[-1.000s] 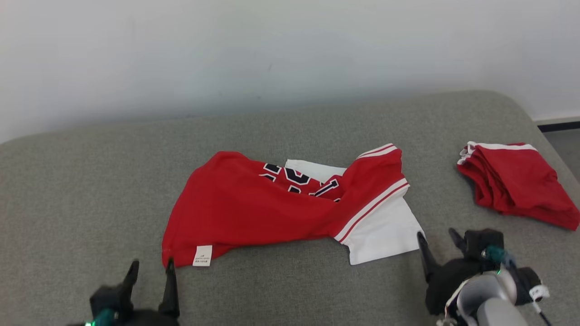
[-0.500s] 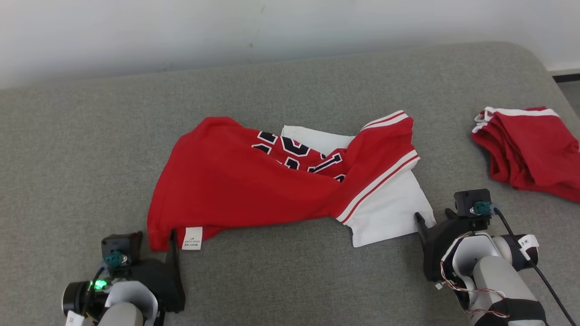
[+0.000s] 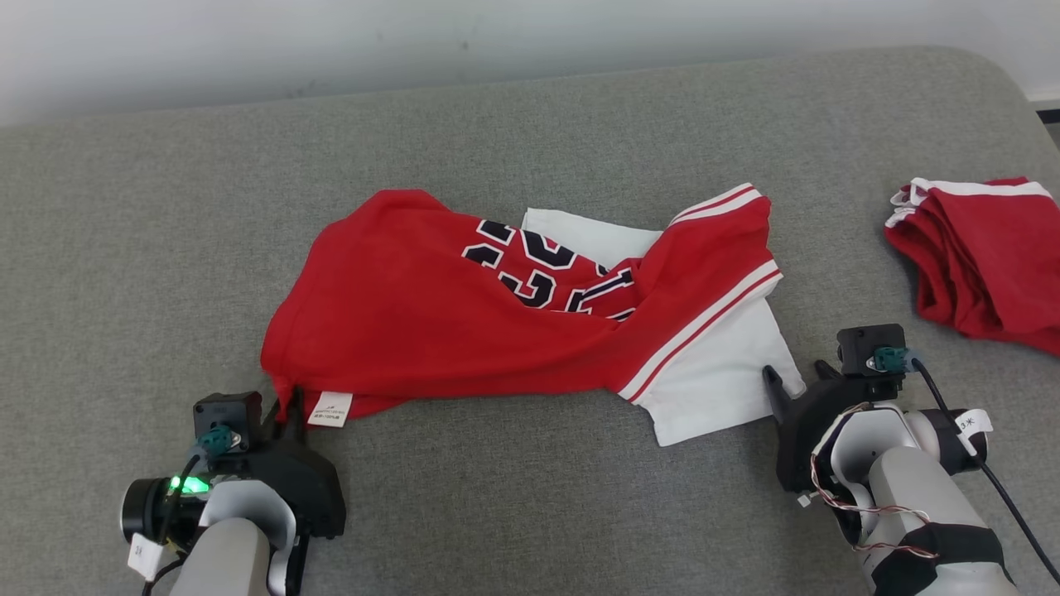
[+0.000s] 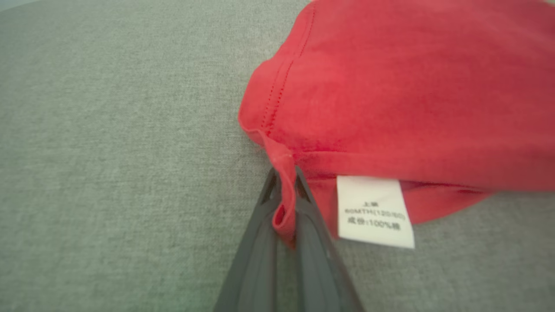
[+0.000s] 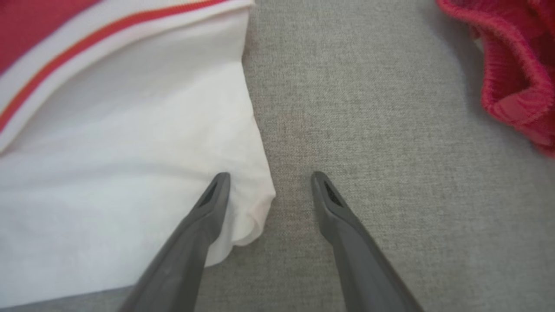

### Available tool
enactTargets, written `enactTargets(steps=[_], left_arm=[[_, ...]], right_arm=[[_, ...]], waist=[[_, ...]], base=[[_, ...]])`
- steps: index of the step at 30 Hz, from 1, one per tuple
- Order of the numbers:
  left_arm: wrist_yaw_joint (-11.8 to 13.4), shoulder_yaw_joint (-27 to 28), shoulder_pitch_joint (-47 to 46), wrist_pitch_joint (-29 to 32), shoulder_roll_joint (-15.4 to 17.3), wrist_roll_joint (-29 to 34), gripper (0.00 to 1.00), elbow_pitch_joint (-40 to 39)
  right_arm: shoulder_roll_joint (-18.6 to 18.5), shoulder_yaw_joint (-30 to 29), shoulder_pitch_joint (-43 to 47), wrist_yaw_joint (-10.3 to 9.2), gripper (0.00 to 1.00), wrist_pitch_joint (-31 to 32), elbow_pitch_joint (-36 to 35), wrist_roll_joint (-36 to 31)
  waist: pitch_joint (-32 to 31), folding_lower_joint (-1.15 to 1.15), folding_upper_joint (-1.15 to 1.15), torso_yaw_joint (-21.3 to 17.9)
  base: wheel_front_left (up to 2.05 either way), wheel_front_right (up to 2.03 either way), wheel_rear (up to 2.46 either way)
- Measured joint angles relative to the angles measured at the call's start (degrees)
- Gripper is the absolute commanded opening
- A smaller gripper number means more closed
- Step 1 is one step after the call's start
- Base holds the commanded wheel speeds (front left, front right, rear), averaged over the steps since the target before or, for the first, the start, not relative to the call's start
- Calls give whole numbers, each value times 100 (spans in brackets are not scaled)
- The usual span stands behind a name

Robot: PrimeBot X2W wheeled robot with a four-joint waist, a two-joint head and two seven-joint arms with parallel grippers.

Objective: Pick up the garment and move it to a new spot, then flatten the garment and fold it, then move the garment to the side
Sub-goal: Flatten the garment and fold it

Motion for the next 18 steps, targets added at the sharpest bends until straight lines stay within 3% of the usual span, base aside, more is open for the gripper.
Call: enactTargets(steps=[1,9,18], left_arm=[[-7,-1,-1,-54,-2,-24,0,3],[-158,48,58,-432,-36,-328,0,-140],[-469,261,89,-710,-113,-1084,0,-1055]], right_arm=[[-14,47,-6,0,0,-7,-3,46],[-4,281,106,1,0,-289,-318,764],[-245,459,104,1,0,-530,-1645,1785]], waist=[[-2,0,0,7],[-152,2,2,22],[-418,1,2,-32]], base=[[0,0,0],[0,0,0],[0,0,0]])
